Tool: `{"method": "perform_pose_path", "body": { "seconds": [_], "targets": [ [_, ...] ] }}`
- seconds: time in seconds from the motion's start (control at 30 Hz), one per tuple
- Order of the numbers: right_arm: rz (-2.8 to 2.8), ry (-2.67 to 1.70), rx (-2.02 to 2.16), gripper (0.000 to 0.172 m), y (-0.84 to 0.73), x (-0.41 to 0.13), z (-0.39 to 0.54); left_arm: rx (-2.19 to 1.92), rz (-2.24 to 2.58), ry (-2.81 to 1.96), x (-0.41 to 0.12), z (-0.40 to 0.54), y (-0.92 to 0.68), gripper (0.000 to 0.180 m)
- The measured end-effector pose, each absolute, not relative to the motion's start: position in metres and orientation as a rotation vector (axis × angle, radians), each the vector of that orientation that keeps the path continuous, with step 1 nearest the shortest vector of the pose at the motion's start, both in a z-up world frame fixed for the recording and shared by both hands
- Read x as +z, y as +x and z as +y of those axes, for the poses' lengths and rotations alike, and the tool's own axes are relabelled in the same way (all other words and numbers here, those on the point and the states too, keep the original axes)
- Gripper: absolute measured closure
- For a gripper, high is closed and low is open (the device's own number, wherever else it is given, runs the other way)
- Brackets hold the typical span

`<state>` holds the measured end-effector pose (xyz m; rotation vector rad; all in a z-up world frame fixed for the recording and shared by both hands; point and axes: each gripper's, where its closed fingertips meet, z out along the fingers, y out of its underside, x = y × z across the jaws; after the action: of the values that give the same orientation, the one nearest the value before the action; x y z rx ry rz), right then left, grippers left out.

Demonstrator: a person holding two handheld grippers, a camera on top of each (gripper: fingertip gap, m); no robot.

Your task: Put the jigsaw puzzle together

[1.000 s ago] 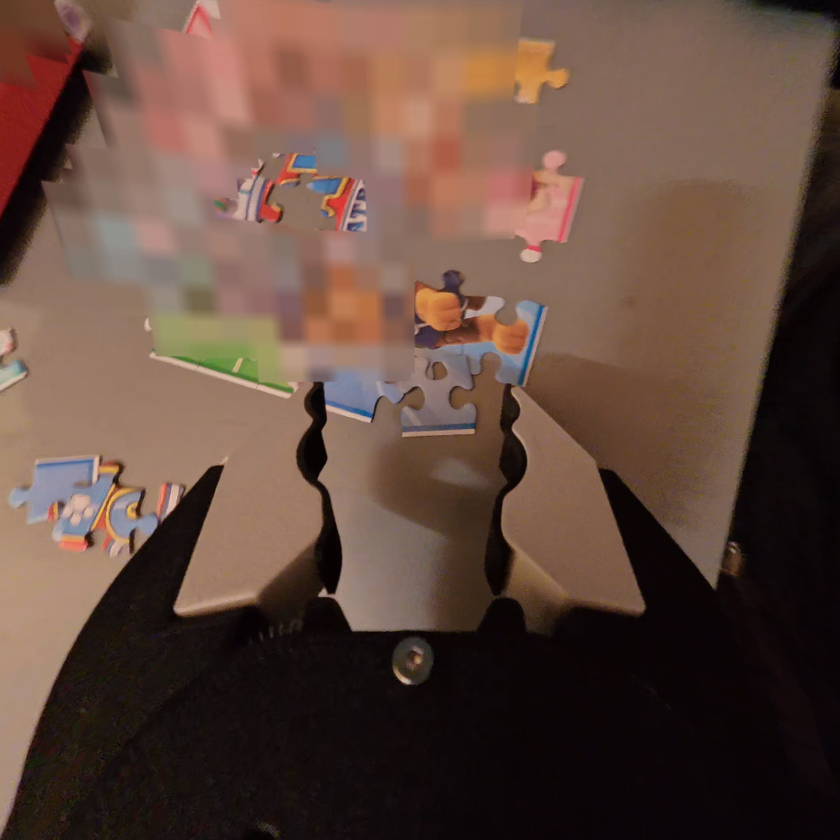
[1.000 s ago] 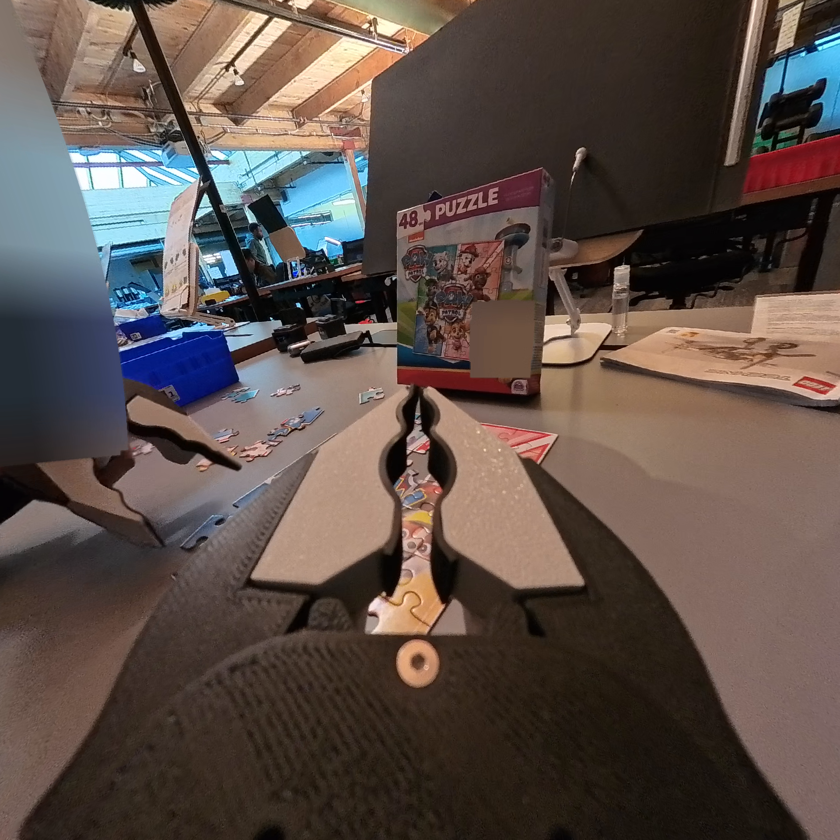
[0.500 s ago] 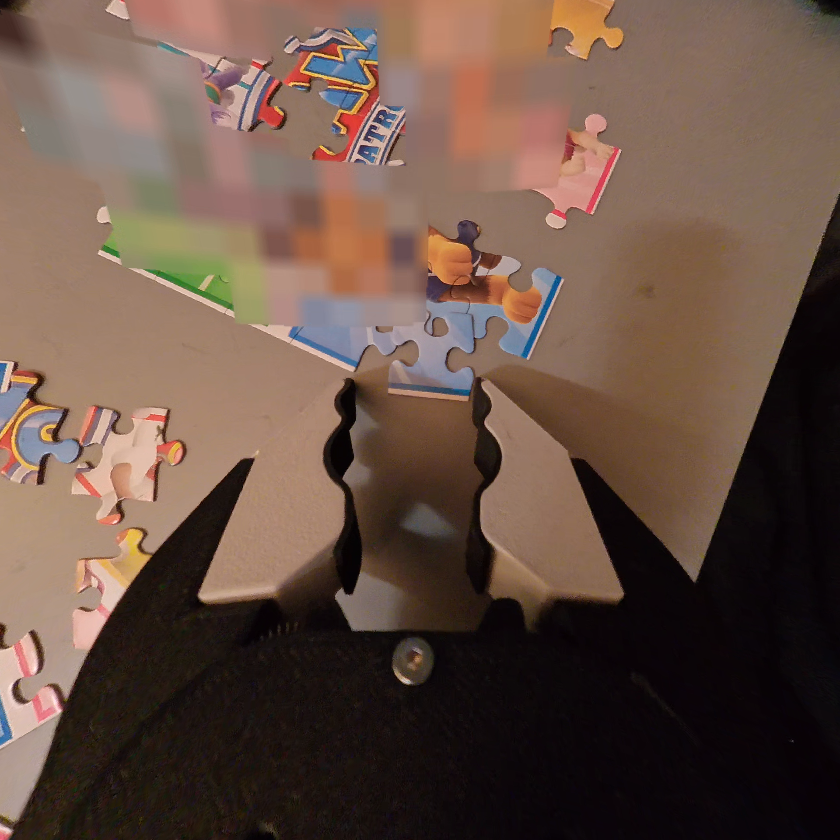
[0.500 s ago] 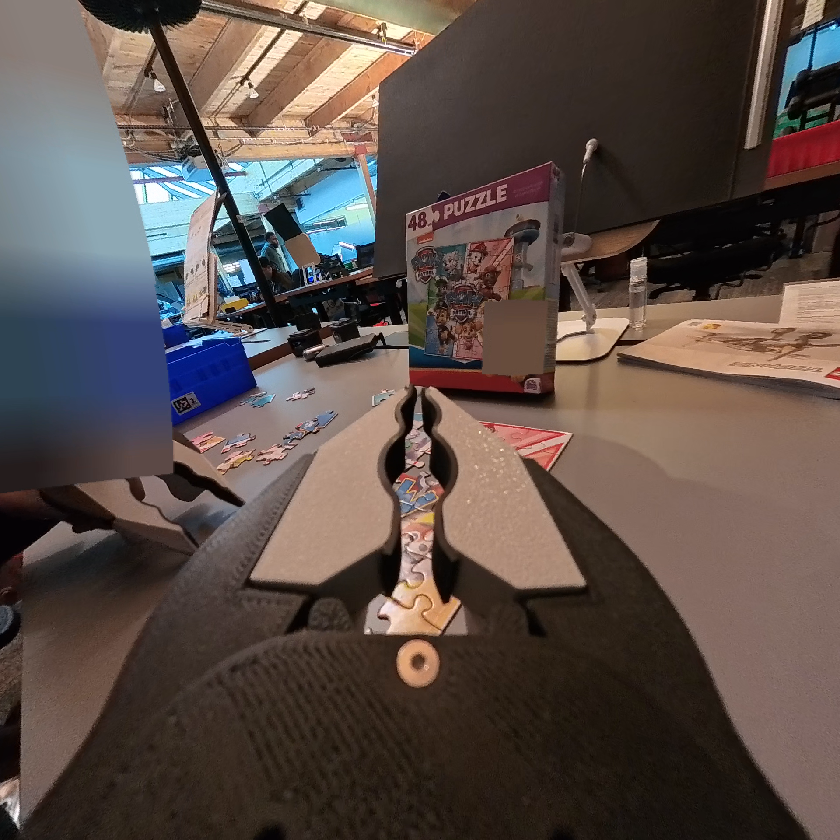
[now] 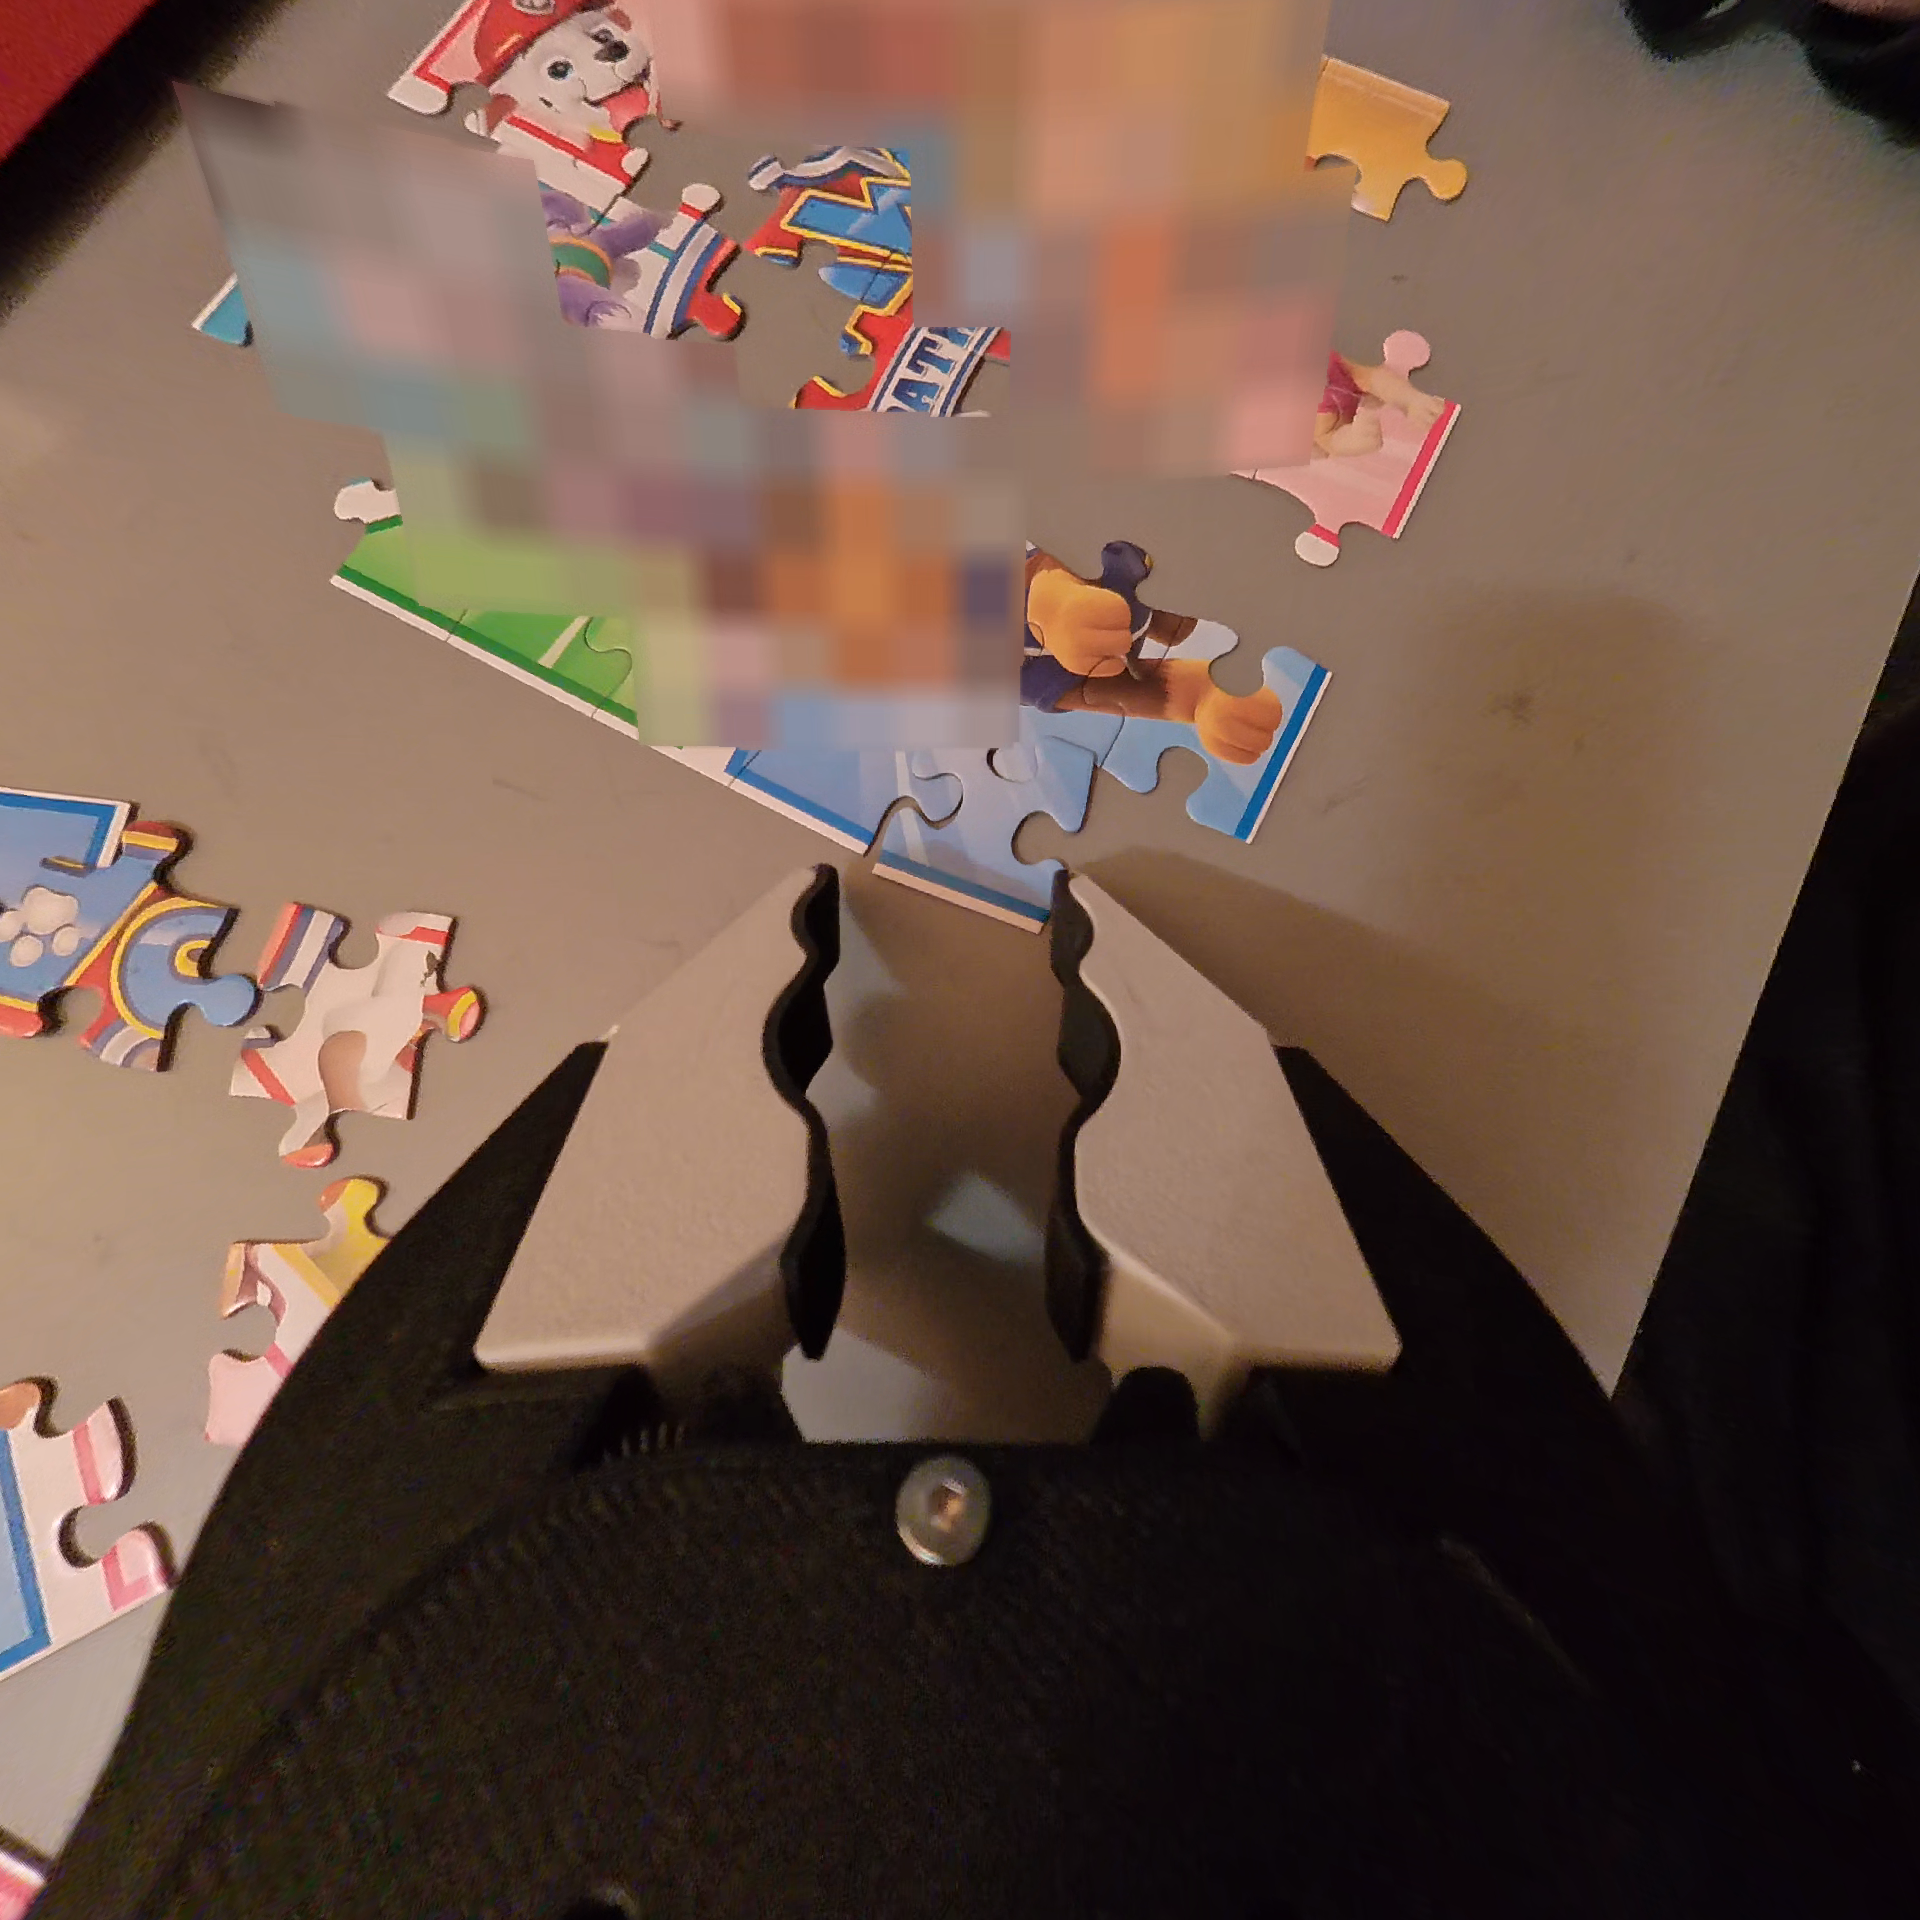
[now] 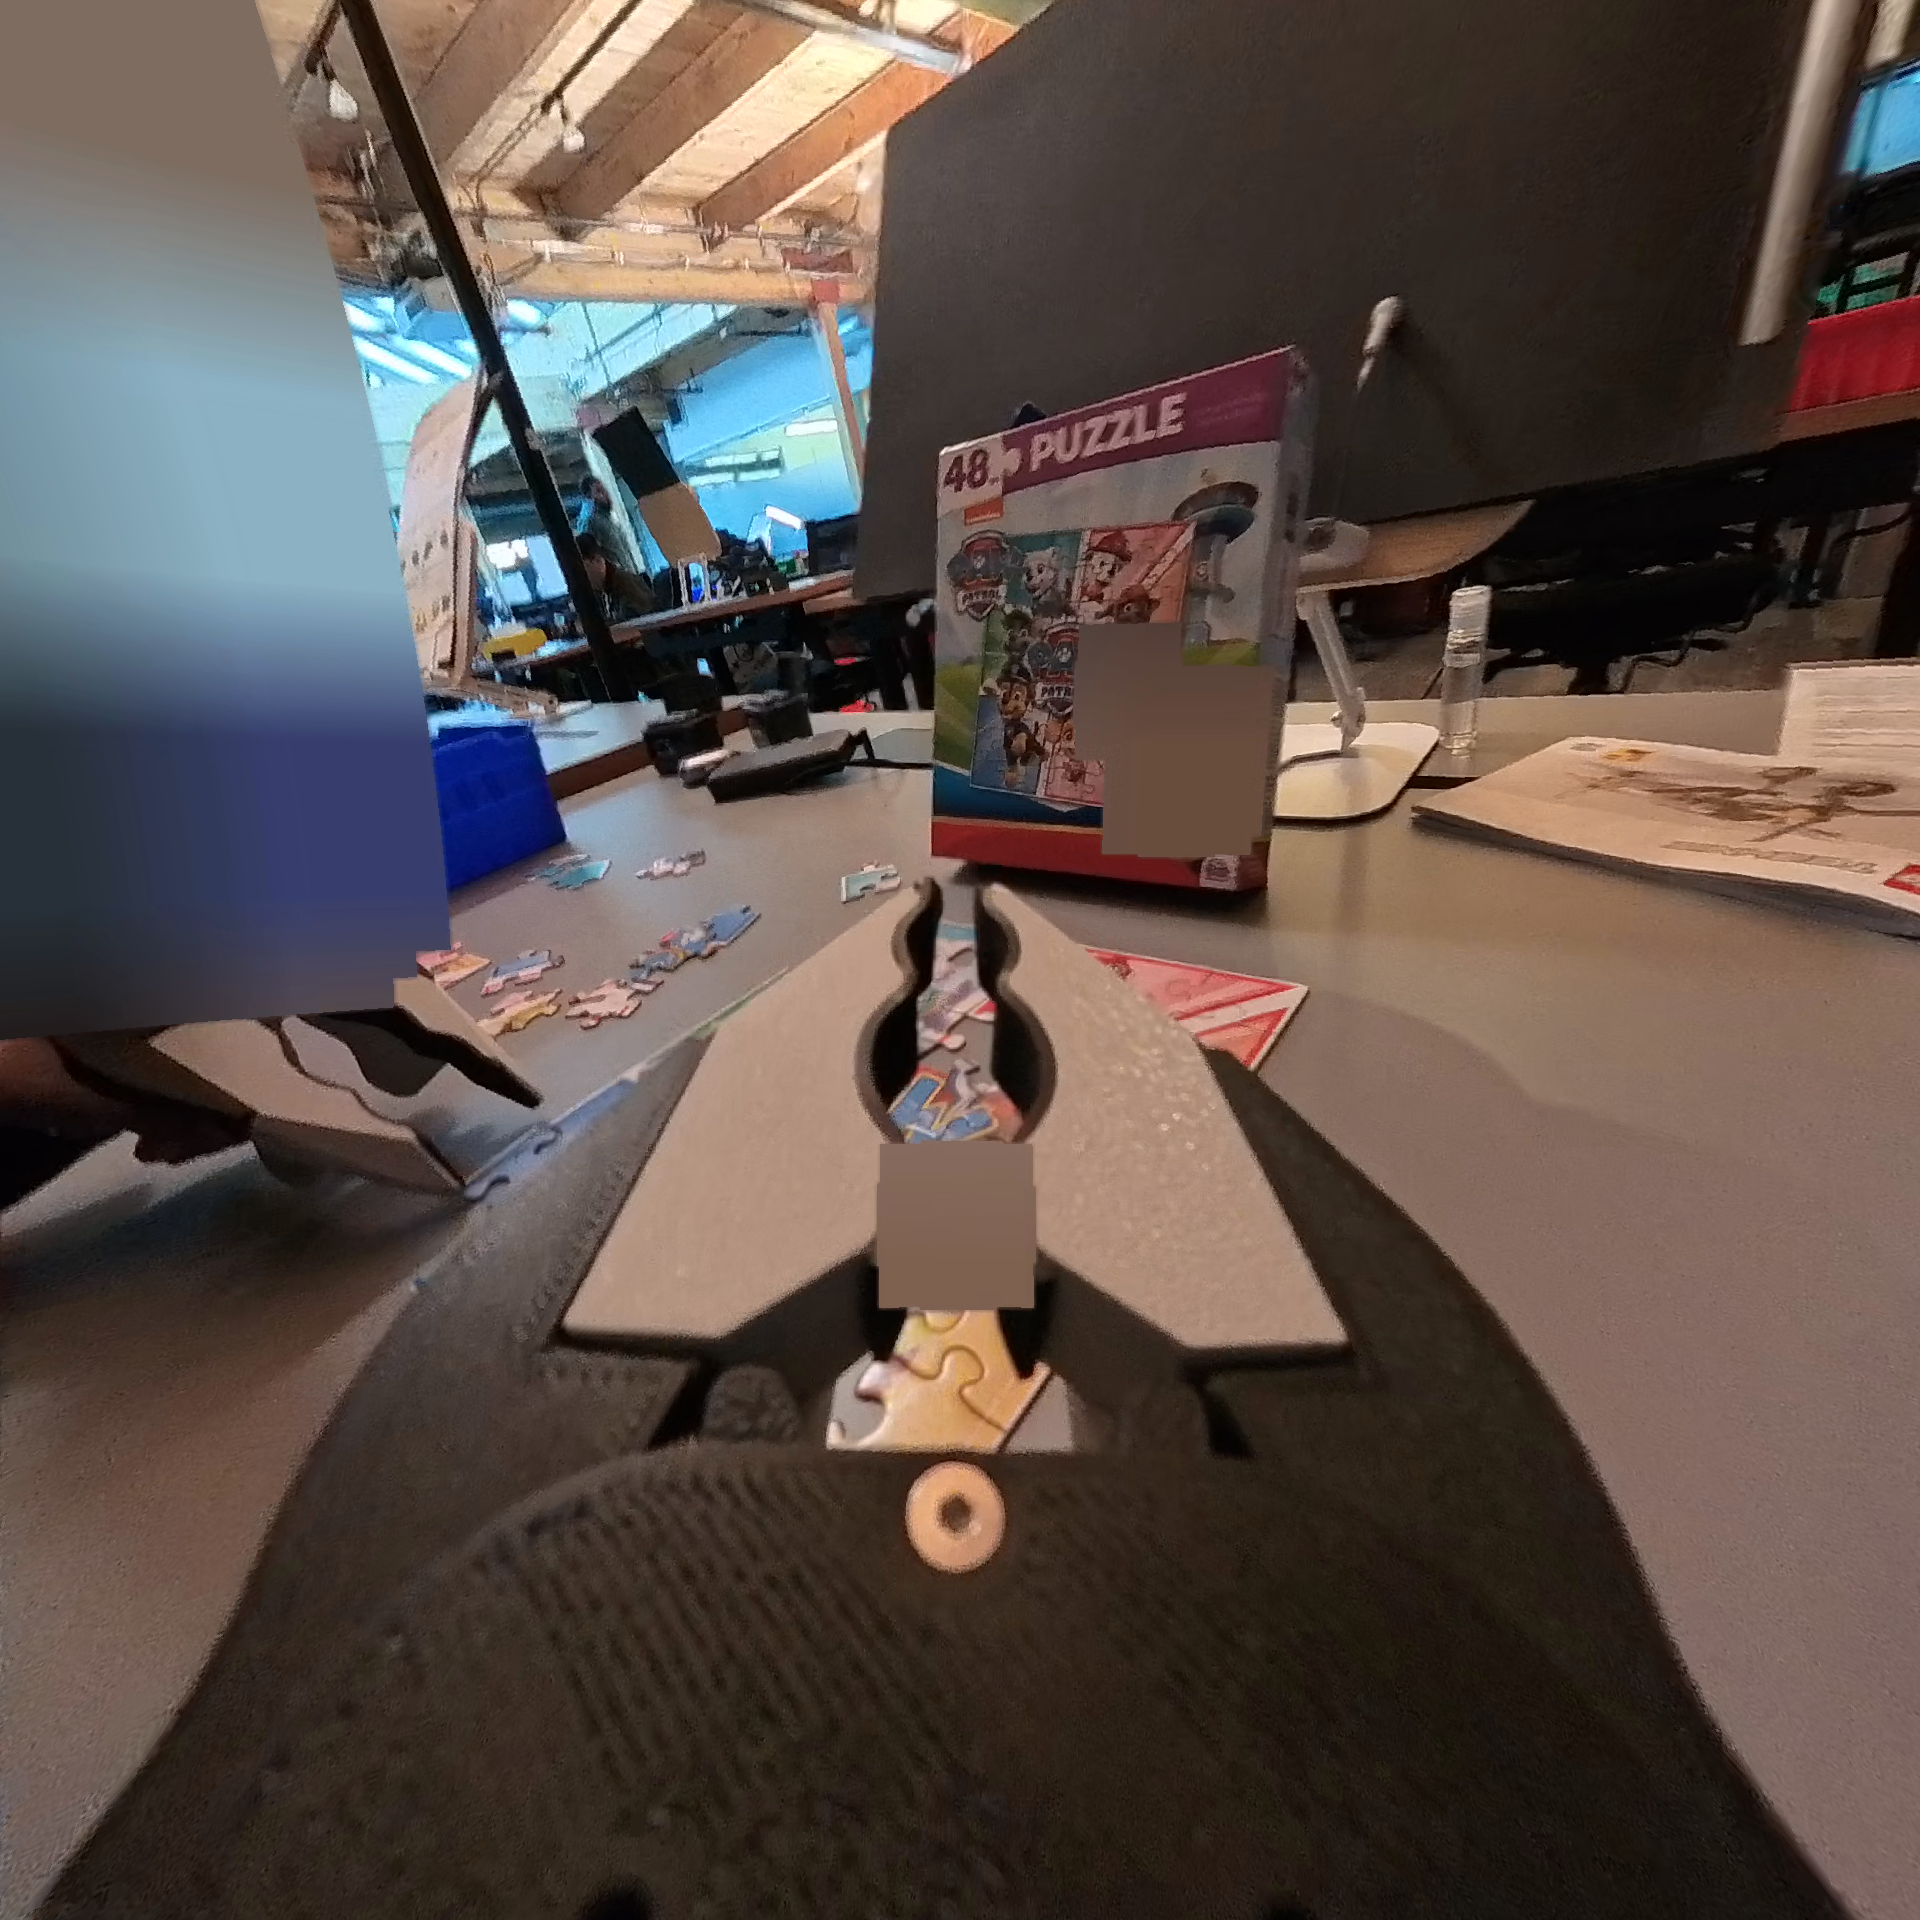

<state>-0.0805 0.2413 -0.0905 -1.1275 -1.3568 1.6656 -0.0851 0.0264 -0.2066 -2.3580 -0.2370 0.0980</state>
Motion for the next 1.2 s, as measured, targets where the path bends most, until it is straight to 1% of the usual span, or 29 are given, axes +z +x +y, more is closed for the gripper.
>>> {"method": "perform_pose_path", "body": {
  "seconds": [0.07, 0.1, 0.17, 0.2, 0.27, 0.33, 0.4, 0.57, 0.83, 1.2],
  "targets": [
    [-1.425, -1.13, 1.676, 0.165, -0.083, -0.094, 0.222, 0.089, -0.239, -2.364, -0.207, 0.026, -0.085, 0.142],
    [-1.472, -1.145, 1.754, 0.163, -0.083, -0.092, 0.202, 0.086, -0.239, -2.367, -0.207, 0.026, -0.085, 0.142],
    [-1.669, -1.178, 1.911, 0.159, -0.079, -0.094, 0.152, 0.075, -0.243, -2.35, -0.204, 0.027, -0.082, 0.142],
    [-1.82, -1.203, 1.914, 0.16, -0.076, -0.102, 0.127, 0.064, -0.253, -2.332, -0.202, 0.028, -0.08, 0.142],
    [-2.143, -1.222, 1.76, 0.156, -0.073, -0.13, 0.088, 0.027, -0.274, -2.294, -0.2, 0.029, -0.074, 0.142],
    [-2.324, -1.175, 1.531, 0.154, -0.079, -0.157, 0.069, 0.011, -0.306, -2.277, -0.202, 0.029, -0.071, 0.142],
    [-2.394, -1.127, 1.393, 0.158, -0.087, -0.172, 0.059, 0.046, -0.345, -2.29, -0.204, 0.028, -0.073, 0.144],
    [-2.459, -1.059, 1.244, 0.171, -0.1, -0.188, 0.048, 0.066, -0.407, -2.276, -0.201, 0.031, -0.073, 0.148],
    [-2.519, -1.077, 1.151, 0.172, -0.096, -0.206, 0.047, 0.061, -0.447, -2.291, -0.21, 0.028, -0.074, 0.149],
    [-2.518, -1.116, 1.165, 0.171, -0.09, -0.205, 0.05, 0.077, -0.473, -2.29, -0.211, 0.03, -0.078, 0.158]
  ]
}}
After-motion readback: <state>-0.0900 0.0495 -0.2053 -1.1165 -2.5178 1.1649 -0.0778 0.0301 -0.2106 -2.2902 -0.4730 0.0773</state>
